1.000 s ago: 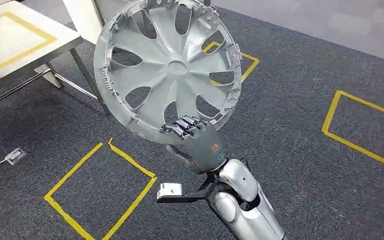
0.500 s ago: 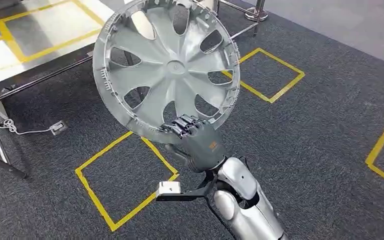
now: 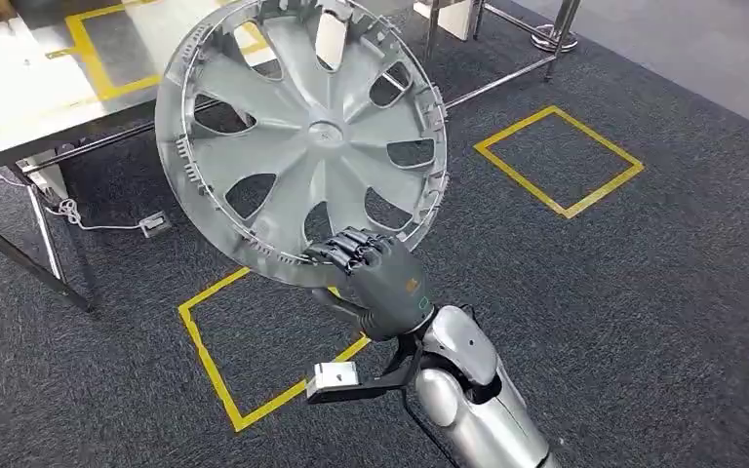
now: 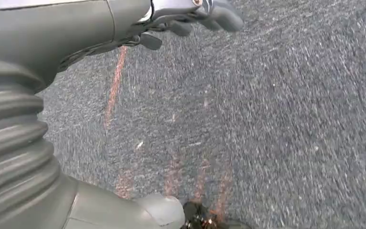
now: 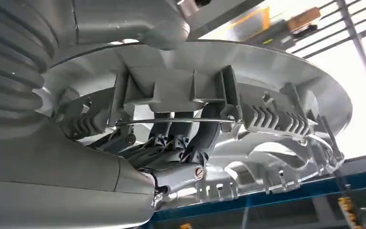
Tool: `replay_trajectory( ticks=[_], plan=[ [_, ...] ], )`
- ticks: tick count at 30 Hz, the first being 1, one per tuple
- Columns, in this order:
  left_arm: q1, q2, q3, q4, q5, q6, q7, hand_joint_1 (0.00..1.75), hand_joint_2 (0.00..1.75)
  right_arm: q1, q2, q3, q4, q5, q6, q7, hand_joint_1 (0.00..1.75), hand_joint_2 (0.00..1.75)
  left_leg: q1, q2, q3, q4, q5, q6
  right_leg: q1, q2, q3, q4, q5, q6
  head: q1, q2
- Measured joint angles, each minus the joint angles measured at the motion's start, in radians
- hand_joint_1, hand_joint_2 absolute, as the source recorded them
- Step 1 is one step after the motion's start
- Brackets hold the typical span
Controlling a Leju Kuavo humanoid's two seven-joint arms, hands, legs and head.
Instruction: Take the parts from the cabinet and place them on the table.
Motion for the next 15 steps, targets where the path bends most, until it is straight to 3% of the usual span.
replay_trajectory(
  ticks=[5, 8, 15],
  plan=[
    [0.0, 0.0, 0.0, 0.0, -0.005, 0.0, -0.001, 0.0, 1.75, 0.003, -0.005, 0.0, -0.001, -0.005, 0.0, 0.0, 1.75, 1.75, -0.002, 0.001, 0.0, 0.0, -0.003, 0.016, -0.001, 0.0, 0.006, -0.016, 0.007, 0.013, 0.0, 0.0],
    [0.0, 0.0, -0.001, 0.0, -0.008, -0.001, -0.005, 0.0, 1.75, 0.006, -0.007, -0.002, -0.001, -0.005, -0.001, 0.002, 1.75, 1.75, -0.004, 0.001, 0.0, 0.0, -0.002, 0.018, -0.003, 0.0, 0.008, -0.019, 0.01, 0.031, 0.0, 0.0],
    [0.0, 0.0, -0.017, 0.0, -0.014, -0.002, -0.019, 0.0, 1.75, 0.035, -0.016, -0.015, -0.023, -0.005, -0.003, 0.007, 1.75, 1.75, -0.005, 0.001, 0.0, 0.0, -0.001, 0.02, -0.003, 0.0, 0.008, -0.019, 0.011, 0.036, 0.0, 0.0]
  ],
)
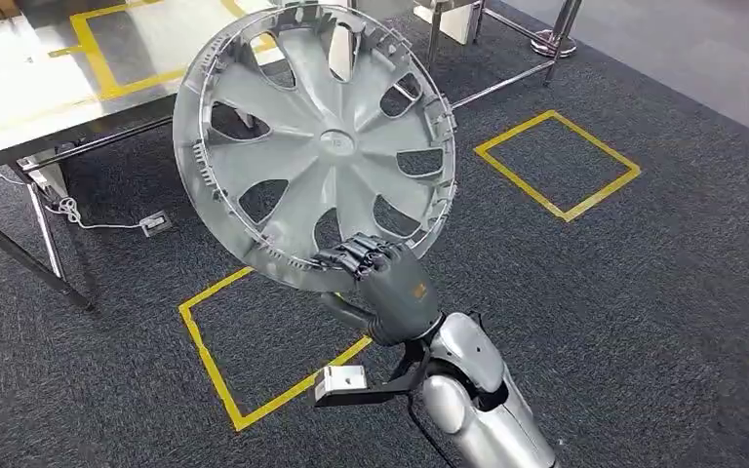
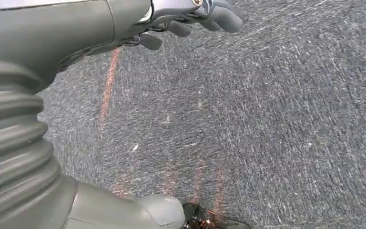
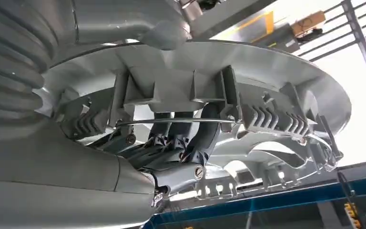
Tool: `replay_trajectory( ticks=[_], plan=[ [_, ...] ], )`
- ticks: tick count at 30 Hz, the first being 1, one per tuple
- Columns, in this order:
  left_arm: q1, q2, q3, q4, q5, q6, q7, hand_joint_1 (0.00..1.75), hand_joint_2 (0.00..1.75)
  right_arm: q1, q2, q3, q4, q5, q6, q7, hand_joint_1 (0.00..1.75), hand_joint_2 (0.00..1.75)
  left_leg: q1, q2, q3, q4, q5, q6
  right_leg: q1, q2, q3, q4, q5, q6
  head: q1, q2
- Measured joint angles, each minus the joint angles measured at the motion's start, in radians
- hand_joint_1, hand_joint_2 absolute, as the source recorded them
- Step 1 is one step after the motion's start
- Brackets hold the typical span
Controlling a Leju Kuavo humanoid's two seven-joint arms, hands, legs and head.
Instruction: Take the parts from the cabinet and place them on the table.
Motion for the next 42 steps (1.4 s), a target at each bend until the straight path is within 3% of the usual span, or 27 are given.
replay_trajectory(
  ticks=[7, 13, 15, 16, 17, 19, 20, 21, 22, 23, 24, 25, 26, 29, 31, 33, 35, 36, 37, 38, 40, 41, 42],
  plan=[
    [0.0, 0.0, -0.001, 0.0, 0.0, 0.0, -0.002, 0.0, 1.75, 0.003, -0.006, -0.009, -0.007, -0.005, 0.003, -0.003, 1.75, 1.75, 0.001, 0.0, 0.0, 0.0, 0.001, -0.001, 0.003, 0.0, 0.0, 0.001, 0.0, 0.0, 0.0, 0.0],
    [0.0, 0.004, -0.001, -0.001, 0.008, 0.0, -0.017, 0.0, 1.75, -0.008, -0.007, -0.021, -0.006, -0.043, 0.006, -0.021, 1.75, 1.75, -0.009, 0.0, -0.002, 0.003, -0.005, 0.009, -0.009, -0.002, 0.001, -0.001, 0.001, 0.014, 0.0, 0.0],
    [-0.002, 0.005, -0.001, -0.002, 0.015, -0.005, -0.031, 0.0, 1.75, -0.018, -0.005, -0.029, -0.007, -0.054, 0.007, -0.019, 1.75, 1.75, -0.005, -0.003, 0.003, -0.01, -0.003, 0.021, -0.007, -0.007, 0.006, -0.005, -0.004, 0.025, 0.0, 0.0],
    [-0.002, 0.005, -0.001, -0.002, 0.015, -0.01, -0.033, 0.0, 1.75, -0.021, -0.005, -0.038, -0.007, -0.059, 0.01, -0.014, 1.75, 1.75, 0.0, -0.006, 0.013, -0.021, 0.003, 0.025, -0.014, 0.016, 0.001, 0.013, -0.011, 0.026, 0.001, 0.0],
    [-0.005, 0.005, -0.001, -0.002, 0.014, -0.012, -0.032, 0.0, 1.75, -0.026, -0.005, -0.044, -0.007, -0.064, 0.012, -0.01, 1.75, 1.75, 0.002, -0.007, 0.016, -0.022, 0.003, 0.03, -0.013, 0.035, -0.023, 0.061, -0.043, 0.024, 0.002, 0.0],
    [-0.012, 0.006, -0.001, -0.003, 0.013, -0.019, -0.031, 0.0, 1.75, -0.03, -0.008, -0.062, -0.006, -0.069, 0.017, -0.007, 1.75, 1.75, 0.001, -0.014, 0.015, -0.021, 0.001, 0.034, -0.013, 0.046, -0.106, 0.223, -0.118, 0.025, 0.005, 0.0],
    [-0.013, 0.006, -0.001, -0.003, 0.012, -0.021, -0.03, 0.0, 1.75, -0.03, -0.008, -0.068, -0.006, -0.072, 0.019, -0.006, 1.75, 1.75, 0.0, -0.018, 0.015, -0.02, 0.0, 0.033, -0.013, 0.047, -0.146, 0.294, -0.139, 0.026, 0.005, 0.0],
    [-0.013, 0.007, -0.001, -0.003, 0.012, -0.023, -0.029, 0.0, 1.75, -0.03, -0.009, -0.074, -0.006, -0.074, 0.02, -0.005, 1.75, 1.75, 0.0, -0.021, 0.015, -0.019, -0.002, 0.031, -0.013, 0.047, -0.166, 0.319, -0.133, 0.025, 0.005, 0.0],
    [-0.013, 0.007, -0.001, -0.003, 0.012, -0.023, -0.028, 0.0, 1.75, -0.029, -0.009, -0.08, -0.006, -0.075, 0.021, -0.005, 1.75, 1.75, 0.001, -0.026, 0.016, -0.016, -0.004, 0.028, -0.014, 0.047, -0.162, 0.293, -0.102, 0.024, 0.005, 0.0],
    [-0.013, 0.007, -0.001, -0.003, 0.012, -0.024, -0.028, 0.0, 1.75, -0.03, -0.01, -0.084, -0.006, -0.075, 0.021, -0.006, 1.75, 1.75, 0.002, -0.03, 0.017, -0.012, -0.007, 0.024, -0.016, 0.047, -0.137, 0.229, -0.057, 0.023, 0.005, 0.0],
    [-0.014, 0.006, -0.001, -0.003, 0.012, -0.025, -0.029, 0.0, 1.75, -0.031, -0.01, -0.087, -0.006, -0.074, 0.021, -0.008, 1.75, 1.75, 0.004, -0.035, 0.019, -0.006, -0.012, 0.019, -0.018, 0.047, -0.091, 0.128, -0.003, 0.021, 0.006, 0.0],
    [-0.014, 0.006, -0.002, -0.003, 0.012, -0.025, -0.03, 0.0, 1.75, -0.033, -0.01, -0.088, -0.006, -0.069, 0.021, -0.011, 1.75, 1.75, 0.005, -0.037, 0.019, 0.0, -0.018, 0.012, -0.019, 0.048, -0.053, 0.04, 0.028, 0.019, 0.006, 0.0],
    [-0.015, 0.006, -0.002, -0.003, 0.012, -0.025, -0.032, 0.0, 1.75, -0.035, -0.01, -0.088, -0.005, -0.061, 0.021, -0.014, 1.75, 1.75, -0.003, -0.039, 0.014, 0.005, -0.022, 0.004, -0.012, 0.054, -0.049, 0.033, 0.008, 0.018, 0.006, 0.0],
    [-0.016, 0.007, -0.002, -0.003, 0.012, -0.026, -0.032, 0.0, 1.75, -0.036, -0.011, -0.088, -0.005, -0.053, 0.02, -0.014, 1.75, 1.75, 0.003, -0.041, 0.018, -0.002, -0.022, -0.018, -0.005, 0.053, -0.048, 0.033, 0.009, -0.005, 0.006, 0.0],
    [-0.016, 0.007, -0.002, -0.003, 0.011, -0.026, -0.031, 0.0, 1.75, -0.039, -0.011, -0.09, -0.005, -0.051, 0.02, -0.013, 1.75, 1.75, 0.006, -0.036, 0.016, 0.005, -0.03, -0.031, -0.013, 0.05, -0.04, 0.023, 0.014, -0.02, 0.006, 0.0],
    [-0.019, 0.007, -0.003, -0.003, 0.007, -0.027, -0.032, 0.0, 1.75, -0.041, -0.011, -0.09, -0.005, -0.049, 0.02, -0.014, 1.75, 1.75, 0.005, -0.023, -0.031, 0.105, -0.083, -0.036, -0.013, 0.048, -0.033, 0.022, 0.009, -0.031, 0.0, 0.0],
    [-0.018, 0.007, -0.006, -0.003, 0.003, -0.028, -0.032, 0.0, 1.75, -0.041, -0.011, -0.09, -0.005, -0.045, 0.02, -0.016, 1.75, 1.75, 0.005, -0.02, -0.115, 0.264, -0.14, -0.039, -0.01, 0.046, -0.027, 0.023, 0.002, -0.038, 0.0, 0.0],
    [-0.017, 0.007, -0.008, -0.003, 0.002, -0.028, -0.032, 0.0, 1.75, -0.04, -0.011, -0.09, -0.005, -0.042, 0.02, -0.015, 1.75, 1.75, 0.005, -0.02, -0.143, 0.305, -0.141, -0.039, -0.009, 0.046, -0.024, 0.023, -0.001, -0.038, 0.0, 0.0],
    [-0.017, 0.007, -0.008, -0.003, 0.0, -0.028, -0.032, 0.0, 1.75, -0.039, -0.011, -0.09, -0.003, -0.04, 0.019, -0.013, 1.75, 1.75, 0.005, -0.02, -0.144, 0.294, -0.115, -0.037, -0.009, 0.046, -0.018, 0.023, -0.005, -0.037, 0.0, 0.0],
    [-0.017, 0.008, -0.008, -0.003, 0.0, -0.029, -0.032, 0.0, 1.75, -0.038, -0.011, -0.09, -0.002, -0.038, 0.018, -0.011, 1.75, 1.75, 0.005, -0.019, -0.125, 0.245, -0.073, -0.035, -0.01, 0.039, -0.012, 0.023, -0.011, -0.037, 0.0, 0.0],
    [-0.018, 0.01, -0.009, -0.003, -0.002, -0.031, -0.032, 0.0, 1.75, -0.036, -0.012, -0.09, -0.002, -0.036, 0.014, -0.008, 1.75, 1.75, 0.004, 0.006, -0.049, 0.073, 0.026, -0.025, -0.01, 0.032, 0.006, 0.023, -0.024, -0.031, 0.0, 0.0],
    [-0.019, 0.01, -0.01, -0.003, -0.002, -0.031, -0.032, 0.0, 1.75, -0.035, -0.012, -0.09, -0.002, -0.032, 0.01, -0.007, 1.75, 1.75, -0.005, 0.045, -0.028, 0.031, 0.019, -0.021, -0.005, 0.028, 0.012, 0.023, -0.03, -0.025, 0.0, 0.0],
    [-0.023, 0.01, -0.012, -0.003, -0.002, -0.032, -0.034, 0.0, 1.75, -0.034, -0.014, -0.091, -0.004, -0.028, 0.005, -0.006, 1.75, 1.75, -0.011, 0.039, -0.017, 0.006, 0.009, -0.01, 0.002, 0.025, 0.01, 0.028, -0.037, -0.015, -0.004, 0.0]
  ],
)
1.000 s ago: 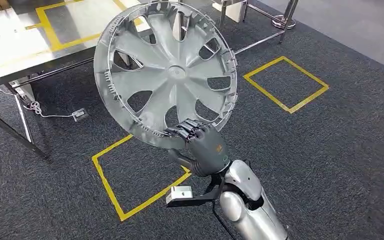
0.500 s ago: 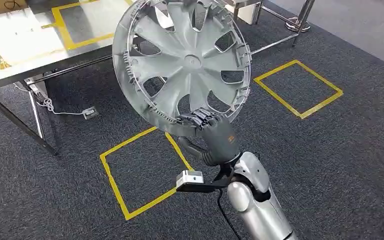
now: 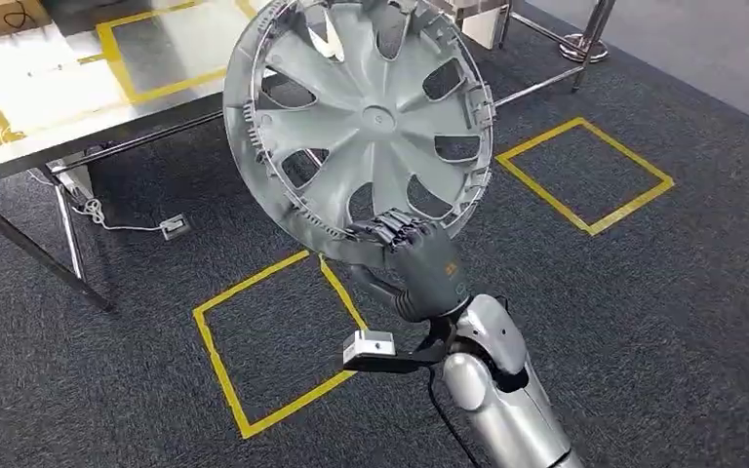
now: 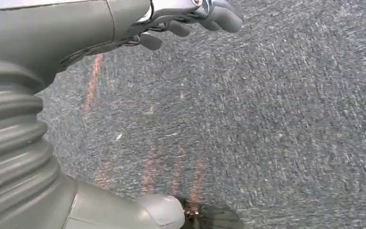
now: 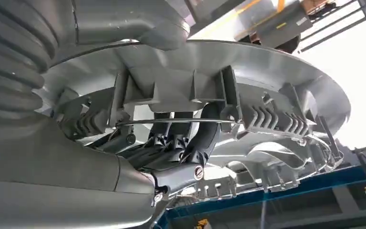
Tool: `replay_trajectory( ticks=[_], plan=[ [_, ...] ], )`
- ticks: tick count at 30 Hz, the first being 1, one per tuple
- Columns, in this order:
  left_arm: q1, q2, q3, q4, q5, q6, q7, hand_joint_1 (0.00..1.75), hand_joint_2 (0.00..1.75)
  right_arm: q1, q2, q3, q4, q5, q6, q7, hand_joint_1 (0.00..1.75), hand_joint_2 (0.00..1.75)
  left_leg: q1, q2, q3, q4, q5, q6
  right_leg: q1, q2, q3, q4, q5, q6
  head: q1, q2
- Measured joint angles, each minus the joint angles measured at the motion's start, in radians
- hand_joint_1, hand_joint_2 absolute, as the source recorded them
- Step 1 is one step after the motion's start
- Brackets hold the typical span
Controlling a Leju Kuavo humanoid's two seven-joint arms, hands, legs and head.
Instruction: Take the parts from the cabinet and place them on the table.
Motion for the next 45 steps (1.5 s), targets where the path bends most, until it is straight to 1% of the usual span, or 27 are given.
replay_trajectory(
  ticks=[3, 4, 5, 8, 9, 10, 11, 13, 14, 16, 18, 23, 28, 29, 30, 32, 33, 34, 35, 37, 38, 39, 40, 42, 43, 44, 45],
  plan=[
    [0.002, -0.001, -0.008, 0.0, 0.0, 0.0, -0.003, 0.0, 1.75, 0.006, -0.001, 0.0, -0.003, 0.003, -0.004, 0.0, 1.75, 1.75, -0.001, -0.026, -0.005, 0.006, -0.004, 0.017, 0.0, -0.029, 0.012, -0.012, -0.005, 0.013, 0.005, 0.0],
    [0.004, -0.002, -0.01, 0.0, 0.0, 0.0, -0.005, 0.0, 1.75, 0.01, -0.002, 0.0, -0.005, 0.005, -0.004, 0.0, 1.75, 1.75, 0.007, -0.036, 0.003, -0.002, -0.002, 0.026, -0.004, -0.022, 0.012, -0.007, -0.014, 0.024, 0.007, 0.0],
    [0.005, -0.001, -0.012, 0.0, 0.0, 0.0, -0.006, 0.0, 1.75, 0.011, -0.003, 0.0, -0.008, 0.005, -0.004, 0.001, 1.75, 1.75, 0.007, -0.042, 0.006, -0.002, -0.005, 0.032, -0.005, 0.001, 0.003, 0.023, -0.03, 0.026, 0.008, 0.0],
    [0.002, -0.002, -0.014, -0.001, 0.0, 0.0, -0.009, 0.0, 1.75, 0.016, -0.008, 0.001, -0.008, 0.007, -0.008, -0.003, 1.75, 1.75, 0.006, -0.06, 0.007, -0.001, -0.01, 0.043, -0.005, 0.019, -0.124, 0.244, -0.118, 0.03, 0.015, 0.0],
    [0.004, -0.002, -0.014, -0.001, 0.0, 0.0, -0.01, 0.0, 1.75, 0.02, -0.01, 0.001, -0.009, 0.007, -0.013, -0.007, 1.75, 1.75, 0.005, -0.066, 0.009, 0.0, -0.012, 0.044, -0.004, 0.02, -0.163, 0.299, -0.125, 0.03, 0.015, 0.0],
    [0.006, -0.002, -0.014, -0.001, 0.0, 0.0, -0.011, 0.0, 1.75, 0.024, -0.01, 0.001, -0.009, 0.006, -0.018, -0.007, 1.75, 1.75, 0.004, -0.072, 0.011, 0.001, -0.014, 0.044, -0.004, 0.02, -0.177, 0.302, -0.104, 0.028, 0.015, 0.0],
    [0.006, -0.002, -0.014, -0.001, 0.0, 0.0, -0.013, 0.0, 1.75, 0.029, -0.011, 0.0, -0.012, 0.002, -0.025, -0.008, 1.75, 1.75, 0.004, -0.077, 0.015, 0.002, -0.017, 0.043, -0.004, 0.02, -0.168, 0.254, -0.058, 0.024, 0.016, 0.0],
    [0.006, -0.003, -0.014, -0.001, 0.0, 0.0, -0.014, 0.0, 1.75, 0.033, -0.011, 0.0, -0.023, 0.0, -0.035, -0.013, 1.75, 1.75, 0.003, -0.086, 0.025, 0.004, -0.024, 0.038, -0.001, 0.023, -0.102, 0.082, 0.048, 0.011, 0.016, 0.0],
    [0.006, -0.004, -0.014, -0.001, 0.0, 0.0, -0.014, 0.0, 1.75, 0.032, -0.011, 0.0, -0.028, 0.0, -0.038, -0.016, 1.75, 1.75, 0.004, -0.086, 0.026, 0.003, -0.027, 0.036, 0.001, 0.026, -0.078, 0.014, 0.068, 0.003, 0.016, 0.0],
    [0.005, -0.004, -0.014, -0.001, 0.004, 0.0, -0.014, 0.0, 1.75, 0.032, -0.011, 0.0, -0.04, 0.0, -0.044, -0.022, 1.75, 1.75, -0.002, -0.088, 0.024, 0.004, -0.029, 0.024, 0.007, 0.027, -0.073, 0.003, 0.062, 0.002, 0.016, 0.0],
    [0.007, -0.004, -0.014, -0.001, 0.004, 0.0, -0.013, 0.0, 1.75, 0.033, -0.01, 0.0, -0.046, 0.0, -0.045, -0.021, 1.75, 1.75, -0.003, -0.084, 0.027, 0.005, -0.033, 0.03, 0.005, 0.029, -0.067, -0.001, 0.065, 0.009, 0.015, 0.0],
    [0.005, -0.004, -0.014, -0.001, 0.004, 0.0, -0.008, 0.0, 1.75, 0.033, -0.01, -0.002, -0.047, 0.0, -0.046, -0.024, 1.75, 1.75, -0.003, -0.083, 0.034, -0.007, -0.029, 0.018, 0.006, 0.032, -0.067, -0.001, 0.065, 0.0, 0.015, 0.0],
    [0.005, -0.001, -0.014, -0.002, 0.004, 0.0, -0.005, 0.0, 1.75, 0.033, -0.01, -0.002, -0.047, 0.0, -0.045, -0.024, 1.75, 1.75, -0.002, -0.082, 0.036, -0.01, -0.027, 0.014, 0.006, 0.032, -0.067, -0.001, 0.064, -0.004, 0.015, 0.0],
    [0.005, -0.001, -0.014, -0.002, 0.004, 0.0, -0.004, 0.0, 1.75, 0.033, -0.01, -0.002, -0.047, 0.0, -0.046, -0.025, 1.75, 1.75, -0.002, -0.082, 0.035, -0.01, -0.027, 0.014, 0.006, 0.032, -0.067, -0.001, 0.064, -0.004, 0.015, 0.0],
    [0.005, 0.001, -0.014, -0.002, 0.004, 0.001, -0.004, 0.0, 1.75, 0.033, -0.009, -0.002, -0.047, 0.0, -0.045, -0.027, 1.75, 1.75, -0.006, -0.082, 0.034, -0.004, -0.032, 0.023, 0.003, 0.032, -0.066, -0.005, 0.067, 0.001, 0.015, 0.0],
    [0.005, 0.002, -0.014, -0.002, 0.002, 0.001, -0.003, 0.0, 1.75, 0.033, -0.007, -0.002, -0.047, 0.0, -0.045, -0.027, 1.75, 1.75, -0.008, -0.082, 0.034, -0.011, -0.032, 0.029, 0.001, 0.032, -0.064, -0.011, 0.068, 0.005, 0.015, 0.0],
    [0.005, 0.0, -0.014, -0.002, 0.001, 0.001, -0.003, 0.0, 1.75, 0.034, -0.005, -0.002, -0.048, 0.0, -0.045, -0.027, 1.75, 1.75, 0.002, -0.08, 0.047, -0.031, -0.022, 0.034, 0.006, 0.032, -0.06, -0.012, 0.067, 0.009, 0.016, 0.0],
    [0.006, -0.002, -0.014, -0.001, -0.001, 0.001, -0.002, 0.0, 1.75, 0.035, -0.004, -0.004, -0.049, 0.0, -0.045, -0.026, 1.75, 1.75, 0.006, -0.077, 0.058, -0.044, -0.016, 0.033, 0.003, 0.032, -0.066, 0.004, 0.061, 0.012, 0.016, 0.0],
    [0.006, -0.001, -0.014, -0.001, -0.001, 0.001, -0.001, 0.0, 1.75, 0.033, -0.004, -0.004, -0.05, 0.0, -0.044, -0.027, 1.75, 1.75, 0.008, -0.075, 0.06, -0.046, -0.015, 0.038, 0.003, 0.032, -0.088, 0.05, 0.029, 0.016, 0.018, 0.0],
    [0.005, 0.0, -0.014, -0.002, -0.002, 0.001, 0.002, 0.0, 1.75, 0.035, -0.005, -0.004, -0.05, 0.0, -0.044, -0.029, 1.75, 1.75, 0.009, -0.073, 0.06, -0.043, -0.018, 0.039, -0.006, 0.032, -0.163, 0.202, -0.044, 0.027, 0.018, 0.0],
    [0.007, 0.0, -0.014, -0.002, -0.002, 0.001, 0.002, 0.0, 1.75, 0.035, -0.005, -0.004, -0.05, 0.0, -0.044, -0.028, 1.75, 1.75, 0.009, -0.073, 0.06, -0.041, -0.022, 0.038, -0.011, 0.031, -0.199, 0.268, -0.063, 0.033, 0.018, 0.0],
    [0.007, 0.0, -0.014, -0.002, -0.002, 0.0, 0.004, 0.0, 1.75, 0.036, -0.005, -0.004, -0.049, 0.0, -0.043, -0.027, 1.75, 1.75, 0.011, -0.073, 0.06, -0.039, -0.025, 0.035, -0.015, 0.031, -0.213, 0.289, -0.058, 0.037, 0.018, 0.0],
    [0.008, 0.0, -0.014, -0.001, -0.003, 0.0, 0.006, 0.0, 1.75, 0.037, -0.005, -0.005, -0.049, 0.0, -0.042, -0.027, 1.75, 1.75, 0.015, -0.075, 0.062, -0.034, -0.03, 0.029, -0.02, 0.031, -0.199, 0.253, -0.024, 0.043, 0.018, 0.0],
    [0.01, 0.0, -0.014, -0.001, -0.003, 0.0, 0.01, 0.0, 1.75, 0.039, -0.005, -0.005, -0.049, 0.0, -0.04, -0.027, 1.75, 1.75, 0.028, -0.078, 0.064, -0.016, -0.048, 0.011, -0.03, 0.031, -0.112, 0.08, 0.064, 0.055, 0.018, 0.0],
    [0.011, 0.0, -0.014, -0.001, -0.003, 0.0, 0.01, 0.0, 1.75, 0.038, -0.005, -0.005, -0.049, 0.0, -0.04, -0.029, 1.75, 1.75, 0.03, -0.077, 0.063, -0.004, -0.058, 0.001, -0.034, 0.032, -0.08, 0.012, 0.066, 0.062, 0.019, 0.0],
    [0.011, 0.006, -0.014, -0.003, -0.002, 0.0, 0.01, 0.0, 1.75, 0.039, -0.003, -0.003, -0.05, 0.001, -0.039, -0.032, 1.75, 1.75, 0.024, -0.08, 0.053, 0.002, -0.067, -0.01, -0.024, 0.041, -0.078, 0.016, 0.049, 0.054, 0.023, 0.0],
    [0.011, 0.004, -0.014, -0.003, 0.0, 0.001, 0.008, 0.0, 1.75, 0.04, -0.003, -0.003, -0.05, 0.0, -0.039, -0.035, 1.75, 1.75, 0.024, -0.081, 0.056, 0.0, -0.073, -0.014, -0.024, 0.042, -0.074, 0.021, 0.047, 0.032, 0.021, 0.0]
  ],
)
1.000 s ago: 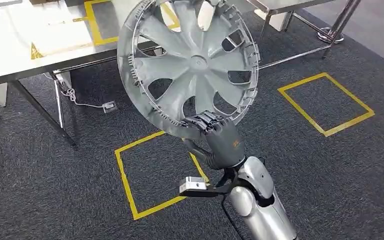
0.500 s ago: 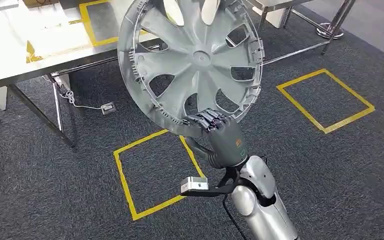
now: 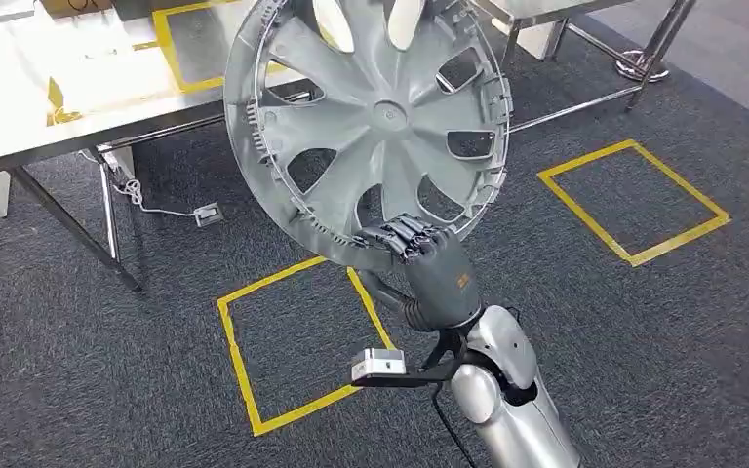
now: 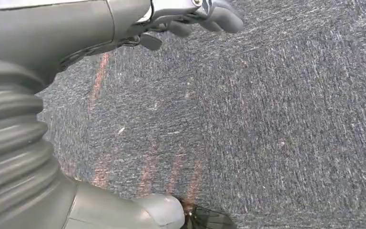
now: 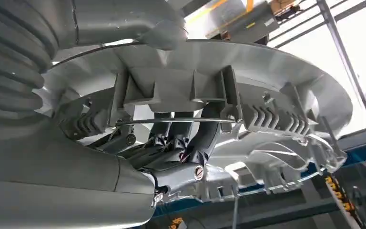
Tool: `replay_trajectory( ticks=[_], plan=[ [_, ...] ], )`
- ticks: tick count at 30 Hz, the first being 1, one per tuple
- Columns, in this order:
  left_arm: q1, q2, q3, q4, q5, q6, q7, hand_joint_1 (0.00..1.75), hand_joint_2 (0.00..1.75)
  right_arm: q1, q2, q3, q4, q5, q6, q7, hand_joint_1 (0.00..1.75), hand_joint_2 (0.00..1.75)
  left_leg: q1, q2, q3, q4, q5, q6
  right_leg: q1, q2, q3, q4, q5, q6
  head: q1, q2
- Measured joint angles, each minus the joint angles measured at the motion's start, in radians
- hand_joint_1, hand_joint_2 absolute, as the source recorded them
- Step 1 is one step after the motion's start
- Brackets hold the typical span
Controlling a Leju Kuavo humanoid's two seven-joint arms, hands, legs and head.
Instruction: Take the parts from the cabinet and place them on the table.
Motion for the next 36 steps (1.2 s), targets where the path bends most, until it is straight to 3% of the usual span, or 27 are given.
replay_trajectory(
  ticks=[3, 4, 5, 7, 8, 9, 10, 11, 13, 16, 18, 20, 21, 23, 24, 25, 26, 28, 29, 31, 32, 33, 34, 35, 36],
  plan=[
    [0.005, 0.0, 0.0, 0.0, 0.006, 0.002, -0.004, 0.0, 1.75, 0.001, 0.003, 0.0, 0.0, -0.001, 0.001, 0.0, 1.75, 1.75, 0.003, -0.001, 0.014, -0.01, -0.004, -0.017, 0.001, 0.0, 0.007, 0.0, -0.009, -0.024, 0.0, 0.0],
    [0.007, 0.0, 0.0, -0.001, 0.006, 0.003, -0.006, 0.0, 1.75, 0.003, 0.005, -0.001, 0.0, 0.0, 0.002, -0.002, 1.75, 1.75, 0.004, 0.01, 0.017, 0.003, -0.007, -0.02, -0.003, -0.002, 0.016, -0.005, -0.011, -0.034, -0.001, 0.0],
    [0.006, 0.0, 0.0, 0.0, 0.006, 0.003, -0.008, 0.0, 1.75, 0.003, 0.006, -0.001, 0.0, 0.0, 0.002, -0.004, 1.75, 1.75, 0.002, 0.02, -0.005, 0.049, -0.025, -0.021, -0.003, -0.005, 0.026, -0.007, -0.017, -0.043, -0.005, 0.0],
    [0.006, 0.0, 0.0, 0.0, 0.008, 0.003, -0.01, 0.0, 1.75, 0.004, 0.01, -0.001, 0.0, 0.0, 0.002, -0.007, 1.75, 1.75, 0.001, 0.025, -0.1, 0.208, -0.084, -0.022, 0.001, -0.009, 0.043, -0.008, -0.032, -0.052, -0.005, 0.0],
    [0.008, 0.0, 0.0, 0.0, 0.009, 0.003, -0.01, 0.0, 1.75, 0.005, 0.01, -0.001, 0.0, 0.0, 0.003, -0.01, 1.75, 1.75, 0.001, 0.025, -0.15, 0.281, -0.1, -0.021, 0.003, -0.01, 0.053, -0.008, -0.042, -0.053, -0.005, 0.0],
    [0.011, 0.0, 0.0, 0.0, 0.01, 0.003, -0.01, 0.0, 1.75, 0.007, 0.01, -0.001, 0.0, 0.0, 0.003, -0.01, 1.75, 1.75, 0.0, 0.025, -0.181, 0.315, -0.092, -0.019, 0.005, -0.01, 0.064, -0.008, -0.051, -0.053, -0.004, 0.0],
    [0.013, 0.001, 0.0, 0.0, 0.01, 0.003, -0.01, 0.0, 1.75, 0.008, 0.01, -0.001, 0.001, 0.0, 0.003, -0.01, 1.75, 1.75, -0.001, 0.025, -0.191, 0.299, -0.056, -0.015, 0.006, -0.01, 0.079, -0.008, -0.062, -0.052, -0.004, 0.0],
    [0.014, 0.001, 0.0, 0.0, 0.011, 0.003, -0.01, 0.0, 1.75, 0.008, 0.01, -0.001, 0.001, 0.0, 0.004, -0.009, 1.75, 1.75, -0.004, 0.025, -0.178, 0.24, 0.002, -0.009, 0.006, -0.009, 0.096, -0.008, -0.074, -0.05, -0.005, 0.0],
    [0.014, 0.003, 0.0, 0.0, 0.014, 0.003, -0.011, 0.0, 1.75, 0.006, 0.013, -0.001, 0.001, 0.0, 0.005, -0.009, 1.75, 1.75, -0.011, 0.027, -0.12, 0.062, 0.125, 0.008, 0.006, -0.01, 0.131, -0.011, -0.099, -0.042, -0.005, 0.0],
    [0.013, 0.004, 0.0, 0.0, 0.016, 0.004, -0.013, 0.0, 1.75, -0.001, 0.019, 0.0, 0.002, 0.002, 0.004, -0.011, 1.75, 1.75, -0.026, 0.031, -0.091, 0.016, 0.093, 0.019, 0.008, -0.008, 0.139, -0.031, -0.113, -0.02, -0.004, 0.0],
    [0.015, 0.004, 0.0, 0.0, 0.017, 0.005, -0.015, 0.0, 1.75, -0.002, 0.021, 0.0, 0.003, 0.0, 0.005, -0.009, 1.75, 1.75, -0.023, 0.027, -0.077, 0.0, 0.081, 0.035, 0.009, -0.009, 0.153, -0.021, -0.09, -0.007, -0.004, 0.0],
    [0.016, 0.004, 0.0, 0.0, 0.015, 0.006, -0.016, 0.0, 1.75, -0.003, 0.021, 0.0, 0.005, 0.0, 0.007, -0.01, 1.75, 1.75, -0.017, 0.021, -0.046, -0.011, 0.07, 0.048, 0.007, -0.01, 0.112, 0.058, -0.074, -0.001, 0.0, 0.0],
    [0.014, 0.005, 0.0, 0.0, 0.014, 0.006, -0.016, 0.0, 1.75, -0.006, 0.02, 0.002, 0.005, 0.002, 0.008, -0.012, 1.75, 1.75, -0.017, 0.02, -0.038, -0.012, 0.061, 0.054, 0.007, -0.01, 0.06, 0.128, -0.088, -0.001, 0.003, 0.0],
    [0.013, 0.004, 0.0, -0.001, 0.018, 0.006, -0.016, 0.0, 1.75, -0.007, 0.02, 0.005, 0.007, 0.002, 0.008, -0.013, 1.75, 1.75, -0.02, 0.014, -0.018, -0.012, 0.042, 0.058, 0.011, -0.01, -0.036, 0.239, -0.159, 0.003, 0.007, 0.0],
    [0.016, 0.004, 0.0, 0.0, 0.019, 0.006, -0.014, 0.0, 1.75, -0.007, 0.02, 0.005, 0.008, 0.002, 0.008, -0.012, 1.75, 1.75, -0.021, 0.011, -0.004, -0.012, 0.03, 0.058, 0.012, -0.01, -0.07, 0.264, -0.184, 0.001, 0.007, 0.0],
    [0.018, 0.004, 0.0, 0.0, 0.02, 0.006, -0.013, 0.0, 1.75, -0.007, 0.02, 0.005, 0.011, 0.0, 0.009, -0.01, 1.75, 1.75, -0.022, 0.009, 0.011, -0.012, 0.019, 0.058, 0.014, -0.01, -0.087, 0.254, -0.18, -0.001, 0.008, 0.0],
    [0.02, 0.003, 0.0, 0.0, 0.021, 0.006, -0.014, 0.0, 1.75, -0.007, 0.02, 0.005, 0.015, -0.002, 0.011, -0.01, 1.75, 1.75, -0.024, 0.007, 0.028, -0.012, 0.007, 0.057, 0.017, -0.01, -0.087, 0.214, -0.154, -0.005, 0.009, 0.0],
    [0.02, 0.003, 0.0, 0.0, 0.021, 0.007, -0.017, 0.0, 1.75, -0.008, 0.02, 0.005, 0.019, -0.006, 0.014, -0.01, 1.75, 1.75, -0.028, 0.006, 0.065, -0.013, -0.018, 0.056, 0.027, -0.01, -0.057, 0.062, -0.025, -0.024, 0.011, 0.0],
    [0.021, 0.002, 0.0, 0.0, 0.021, 0.007, -0.017, 0.0, 1.75, -0.009, 0.02, 0.006, 0.021, -0.008, 0.014, -0.011, 1.75, 1.75, -0.028, 0.006, 0.068, -0.014, -0.031, 0.055, 0.034, -0.012, -0.047, -0.011, 0.065, -0.038, 0.01, 0.0],
    [0.014, 0.001, 0.0, 0.0, 0.023, 0.009, -0.016, 0.0, 1.75, -0.015, 0.021, 0.008, 0.026, -0.007, 0.015, -0.013, 1.75, 1.75, -0.034, -0.001, 0.085, -0.014, -0.057, 0.04, 0.039, -0.004, -0.037, -0.01, 0.034, -0.041, 0.012, 0.0],
    [0.015, 0.001, 0.001, 0.0, 0.025, 0.009, -0.016, 0.0, 1.75, -0.018, 0.022, 0.007, 0.026, -0.006, 0.015, -0.012, 1.75, 1.75, -0.034, 0.001, 0.11, -0.004, -0.048, 0.035, 0.038, -0.002, -0.026, -0.019, 0.038, -0.047, 0.012, 0.0],
    [0.014, 0.001, 0.001, 0.0, 0.025, 0.01, -0.017, 0.0, 1.75, -0.025, 0.025, 0.007, 0.03, -0.006, 0.015, -0.01, 1.75, 1.75, -0.034, 0.001, 0.114, -0.004, -0.044, 0.027, 0.037, -0.003, -0.018, -0.024, 0.029, -0.056, 0.013, 0.0],
    [0.013, 0.003, 0.001, 0.0, 0.025, 0.01, -0.016, 0.0, 1.75, -0.027, 0.028, 0.007, 0.031, -0.004, 0.015, -0.01, 1.75, 1.75, -0.034, 0.003, 0.112, 0.002, -0.053, 0.023, 0.03, -0.003, 0.007, -0.029, 0.037, -0.062, 0.013, 0.0],
    [0.011, 0.001, 0.001, 0.0, 0.025, 0.01, -0.018, 0.0, 1.75, -0.029, 0.028, 0.006, 0.032, 0.0, 0.015, -0.009, 1.75, 1.75, -0.033, 0.012, 0.1, 0.043, -0.05, 0.02, 0.028, -0.005, 0.021, -0.032, 0.03, -0.067, 0.011, 0.0],
    [0.009, 0.0, 0.001, 0.001, 0.025, 0.009, -0.019, 0.0, 1.75, -0.033, 0.03, 0.007, 0.034, 0.003, 0.014, -0.009, 1.75, 1.75, -0.031, 0.017, 0.063, 0.106, -0.053, 0.017, 0.027, -0.006, 0.029, -0.033, 0.024, -0.072, 0.001, 0.0]
  ],
)
